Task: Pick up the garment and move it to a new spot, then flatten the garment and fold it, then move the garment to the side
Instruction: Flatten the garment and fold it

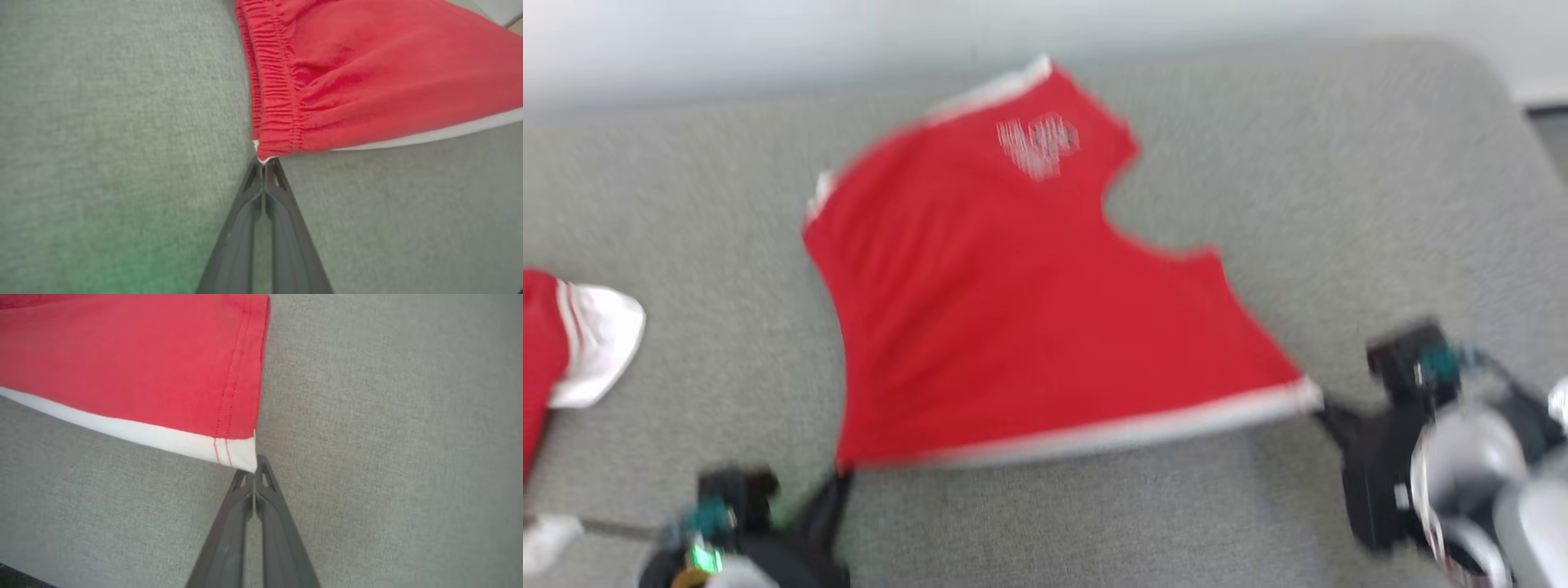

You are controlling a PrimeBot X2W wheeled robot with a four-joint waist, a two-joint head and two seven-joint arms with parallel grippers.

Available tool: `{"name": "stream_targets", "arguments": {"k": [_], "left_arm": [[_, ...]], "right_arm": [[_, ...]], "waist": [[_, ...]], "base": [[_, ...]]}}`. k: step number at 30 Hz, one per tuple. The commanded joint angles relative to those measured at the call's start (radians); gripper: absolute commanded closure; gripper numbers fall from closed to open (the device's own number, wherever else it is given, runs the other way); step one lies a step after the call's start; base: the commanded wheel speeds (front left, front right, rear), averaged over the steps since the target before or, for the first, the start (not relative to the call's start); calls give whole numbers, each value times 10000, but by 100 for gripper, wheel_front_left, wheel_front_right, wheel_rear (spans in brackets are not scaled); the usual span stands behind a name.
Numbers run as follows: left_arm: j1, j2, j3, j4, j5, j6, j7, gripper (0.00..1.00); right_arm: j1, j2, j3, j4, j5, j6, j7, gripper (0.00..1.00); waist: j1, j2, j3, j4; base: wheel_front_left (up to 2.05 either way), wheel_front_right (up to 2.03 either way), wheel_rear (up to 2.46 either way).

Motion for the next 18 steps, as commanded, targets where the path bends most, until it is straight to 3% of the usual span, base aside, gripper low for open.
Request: {"name": "stream_targets", "arguments": {"k": [1,4,12,18], "left_arm": [[1014,140,-284,35,109,159,256,100],[2151,445,-478,-754,101,428,554,100],[3865,999,-643,-2725,-123,993,1248,100],[3990,1093,-447,-3927,-433,1194,1416,100]], "right_arm": [[1101,71,-284,-552,138,-26,310,100],[2811,455,-903,-1557,163,-26,719,100],[5108,1192,-1884,-2967,128,-26,1286,100],[5028,1314,-2411,-3709,-77,-26,1373,100]], "waist": [[5,3,-1403,-11],[5,3,-1879,-23],[5,3,-2445,137],[5,3,-2450,384]], "base": [[0,0,0],[0,0,0],[0,0,0],[0,0,0]]}}
